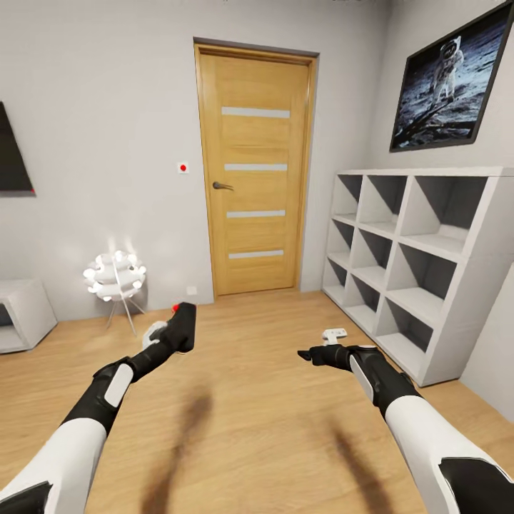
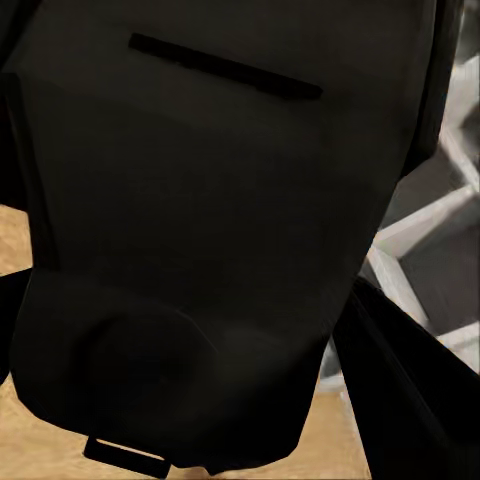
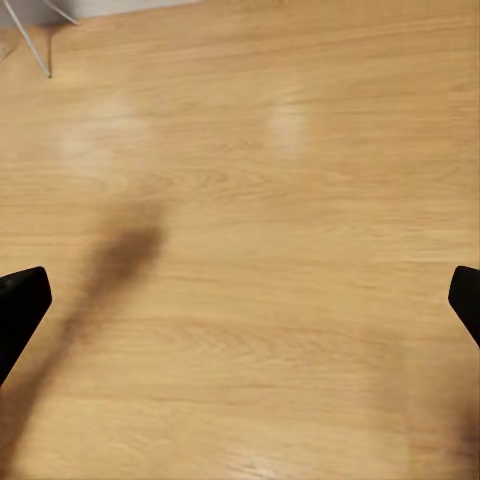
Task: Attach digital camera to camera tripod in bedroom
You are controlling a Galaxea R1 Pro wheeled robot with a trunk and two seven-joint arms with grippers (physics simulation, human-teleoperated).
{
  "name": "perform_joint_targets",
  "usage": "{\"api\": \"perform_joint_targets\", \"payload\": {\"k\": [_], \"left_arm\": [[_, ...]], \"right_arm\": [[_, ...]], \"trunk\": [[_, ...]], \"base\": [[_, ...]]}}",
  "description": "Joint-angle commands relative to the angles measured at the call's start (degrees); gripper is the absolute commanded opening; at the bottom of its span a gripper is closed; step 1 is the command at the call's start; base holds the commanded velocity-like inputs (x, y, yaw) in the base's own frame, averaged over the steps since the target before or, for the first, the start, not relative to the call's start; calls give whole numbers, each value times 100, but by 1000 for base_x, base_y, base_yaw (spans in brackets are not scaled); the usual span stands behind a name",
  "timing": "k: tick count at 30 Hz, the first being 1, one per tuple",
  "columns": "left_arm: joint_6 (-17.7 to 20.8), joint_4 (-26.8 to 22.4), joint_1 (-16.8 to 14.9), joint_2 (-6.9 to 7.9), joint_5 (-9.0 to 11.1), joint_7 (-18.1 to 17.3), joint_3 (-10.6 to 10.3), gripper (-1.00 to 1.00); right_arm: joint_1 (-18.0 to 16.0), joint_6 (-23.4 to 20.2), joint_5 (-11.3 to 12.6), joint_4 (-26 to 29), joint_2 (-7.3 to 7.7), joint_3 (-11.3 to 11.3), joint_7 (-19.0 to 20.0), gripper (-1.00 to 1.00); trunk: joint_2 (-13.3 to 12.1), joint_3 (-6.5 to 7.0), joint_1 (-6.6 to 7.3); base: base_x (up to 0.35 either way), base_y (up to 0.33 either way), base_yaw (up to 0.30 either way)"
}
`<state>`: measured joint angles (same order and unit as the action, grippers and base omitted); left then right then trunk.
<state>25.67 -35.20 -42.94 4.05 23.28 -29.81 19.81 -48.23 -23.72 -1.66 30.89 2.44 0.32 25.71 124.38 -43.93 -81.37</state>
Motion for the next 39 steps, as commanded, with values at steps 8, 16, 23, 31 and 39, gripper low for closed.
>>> {"api": "perform_joint_targets", "payload": {"k": [8,16,23,31,39], "left_arm": [[258,-5,-4,112,-408,-2127,-279,-100],[257,-54,-4,107,-780,-2841,-852,-100],[252,-65,-4,98,-869,-2918,-1087,-100],[263,-64,-4,89,-899,-2900,-1125,-100],[275,-64,-4,73,-952,-2874,-1120,-100]], "right_arm": [[-2,-27,-40,11,2,3,22,100],[-2,-32,-56,12,2,3,22,100],[-2,-30,-62,8,2,3,22,100],[-2,-34,-60,11,2,5,22,100],[-2,-39,-55,12,2,3,29,100]], "trunk": [[-320,138,177],[-641,281,353],[-921,407,507],[-1242,550,682],[-1563,694,858]], "base": [[0,0,0],[0,0,0],[0,0,0],[0,0,0],[0,0,0]]}}
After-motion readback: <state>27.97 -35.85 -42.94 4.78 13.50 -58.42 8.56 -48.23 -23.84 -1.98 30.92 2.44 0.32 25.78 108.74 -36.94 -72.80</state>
